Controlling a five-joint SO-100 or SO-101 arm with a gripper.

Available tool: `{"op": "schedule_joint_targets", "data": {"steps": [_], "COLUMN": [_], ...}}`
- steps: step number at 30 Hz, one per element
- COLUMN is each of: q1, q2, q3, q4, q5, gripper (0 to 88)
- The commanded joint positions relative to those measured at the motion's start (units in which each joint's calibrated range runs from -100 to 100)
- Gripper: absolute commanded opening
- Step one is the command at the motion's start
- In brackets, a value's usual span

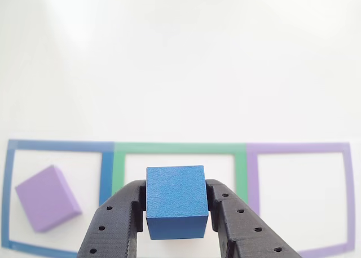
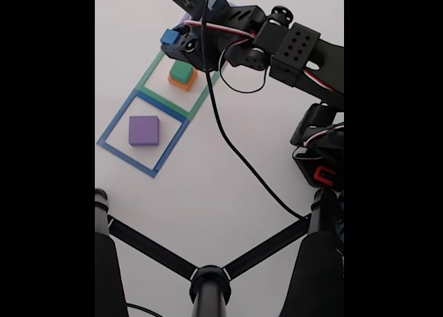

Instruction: Tower of hanoi

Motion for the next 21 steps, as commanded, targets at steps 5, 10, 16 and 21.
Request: {"op": "schedule_joint_targets", "data": {"steps": [5,10,16,21], "q1": [-3.8,-7.7,-12.6,-15.7], "q2": [-4.0,-3.7,-4.9,-5.1], "q3": [-24.2,-33.2,-36.4,-36.6], "q4": [27.2,35.4,39.3,40.7], "q5": [0.8,0.8,-0.1,-0.5], "gripper": [4.2,4.2,4.2,4.2]}}
